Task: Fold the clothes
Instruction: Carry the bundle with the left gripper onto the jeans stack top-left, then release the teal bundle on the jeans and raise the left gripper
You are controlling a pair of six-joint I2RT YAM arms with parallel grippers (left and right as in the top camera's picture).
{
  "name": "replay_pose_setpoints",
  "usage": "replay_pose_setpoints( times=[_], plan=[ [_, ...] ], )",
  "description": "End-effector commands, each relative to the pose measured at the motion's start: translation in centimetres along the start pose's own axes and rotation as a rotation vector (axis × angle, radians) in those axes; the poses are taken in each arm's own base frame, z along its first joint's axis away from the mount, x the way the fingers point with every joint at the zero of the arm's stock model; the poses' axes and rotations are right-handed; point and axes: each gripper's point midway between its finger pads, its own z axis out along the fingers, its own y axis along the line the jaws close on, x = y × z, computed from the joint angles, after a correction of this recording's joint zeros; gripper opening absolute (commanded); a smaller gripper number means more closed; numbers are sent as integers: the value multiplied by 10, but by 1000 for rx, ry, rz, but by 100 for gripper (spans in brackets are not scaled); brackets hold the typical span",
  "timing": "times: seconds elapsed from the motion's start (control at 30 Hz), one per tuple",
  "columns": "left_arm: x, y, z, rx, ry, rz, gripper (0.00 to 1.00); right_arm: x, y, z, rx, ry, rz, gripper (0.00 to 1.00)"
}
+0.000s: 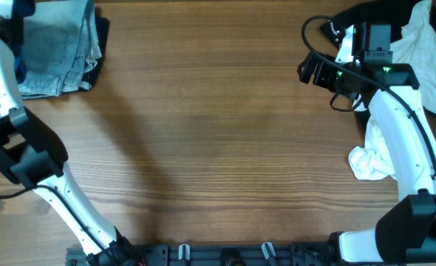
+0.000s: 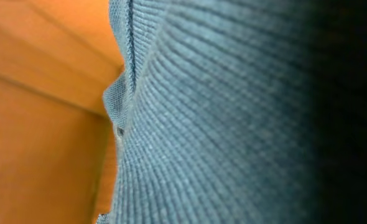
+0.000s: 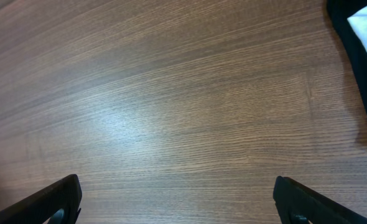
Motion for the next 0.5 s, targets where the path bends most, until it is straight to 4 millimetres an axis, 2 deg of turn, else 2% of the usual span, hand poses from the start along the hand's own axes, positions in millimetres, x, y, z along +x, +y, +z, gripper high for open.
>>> replay_pose_setpoints(
  times=[0.0, 0.03, 0.07, 0.17, 0.23, 0.37, 0.47],
  plan=[
    [-41, -34, -24, 115, -105, 3, 22, 2, 1, 6, -11, 20, 9, 100],
    [-43, -42, -25, 138, -108, 3, 42, 2, 1, 6, -11, 20, 9, 99],
    [-45, -51, -26, 162, -109, -8, 100, 3, 1, 6, -11, 21, 9, 100],
    [-52, -73, -30, 198, -106, -10, 100, 4, 0, 6, -9, 27, 11, 99],
    [-61, -80, -34, 205, -120, -53, 100, 5, 0, 6, -9, 29, 11, 99],
    [-93, -84, -64, 214, -183, -201, 100, 5, 2, 6, -19, 31, 11, 100],
    [-113, -74, -85, 204, -239, -294, 100, 5, 3, 6, -24, 33, 11, 100]
  ],
)
